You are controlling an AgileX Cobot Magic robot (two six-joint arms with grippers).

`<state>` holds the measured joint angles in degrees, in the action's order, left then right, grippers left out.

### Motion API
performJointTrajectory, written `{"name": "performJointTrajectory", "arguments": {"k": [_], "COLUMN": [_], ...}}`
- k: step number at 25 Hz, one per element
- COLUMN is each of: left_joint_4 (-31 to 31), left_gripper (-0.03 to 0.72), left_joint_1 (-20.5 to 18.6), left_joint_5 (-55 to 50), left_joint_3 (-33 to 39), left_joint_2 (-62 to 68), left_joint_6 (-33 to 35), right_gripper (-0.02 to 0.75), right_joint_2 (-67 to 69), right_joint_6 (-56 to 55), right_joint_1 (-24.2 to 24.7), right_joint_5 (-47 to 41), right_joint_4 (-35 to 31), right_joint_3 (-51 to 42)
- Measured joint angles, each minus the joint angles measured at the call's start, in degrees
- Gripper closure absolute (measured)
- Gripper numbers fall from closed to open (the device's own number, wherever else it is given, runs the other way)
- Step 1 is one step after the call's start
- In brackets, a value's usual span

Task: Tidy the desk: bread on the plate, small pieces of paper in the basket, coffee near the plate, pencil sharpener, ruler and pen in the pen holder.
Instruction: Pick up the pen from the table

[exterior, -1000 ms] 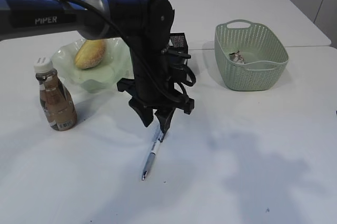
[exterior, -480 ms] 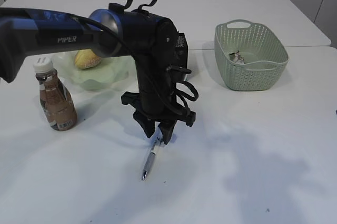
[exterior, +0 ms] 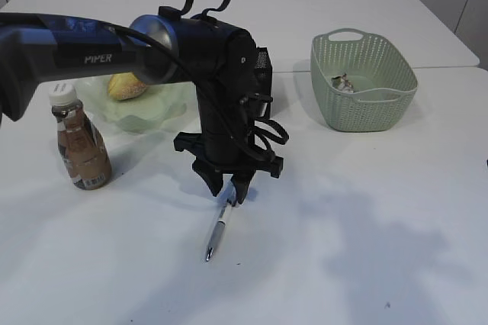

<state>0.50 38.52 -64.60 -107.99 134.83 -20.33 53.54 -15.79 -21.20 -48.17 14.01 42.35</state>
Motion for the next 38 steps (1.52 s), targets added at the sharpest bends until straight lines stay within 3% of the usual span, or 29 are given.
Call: {"name": "performJointTrajectory", "arguments": {"k": [11,38], "left_joint_4": [-0.5,-1.3], "left_gripper": [0.388,0.388], "left_joint_1": [0.0,0.0], "left_joint_5": [0.5,1.2], "left_joint_3": [0.0,0.0], "left_joint_2": [0.0,1.4], "left_joint_6": [-3.2,-3.4], "right_gripper": [0.384,0.384], "right_joint_2": [0.0,0.0], "right_joint_6": [0.0,0.0], "right_joint_1": [0.0,0.0], "right_joint_5": [0.0,0.3], "right_joint_4": [0.0,0.0], "right_joint_3": [0.0,0.0]}}
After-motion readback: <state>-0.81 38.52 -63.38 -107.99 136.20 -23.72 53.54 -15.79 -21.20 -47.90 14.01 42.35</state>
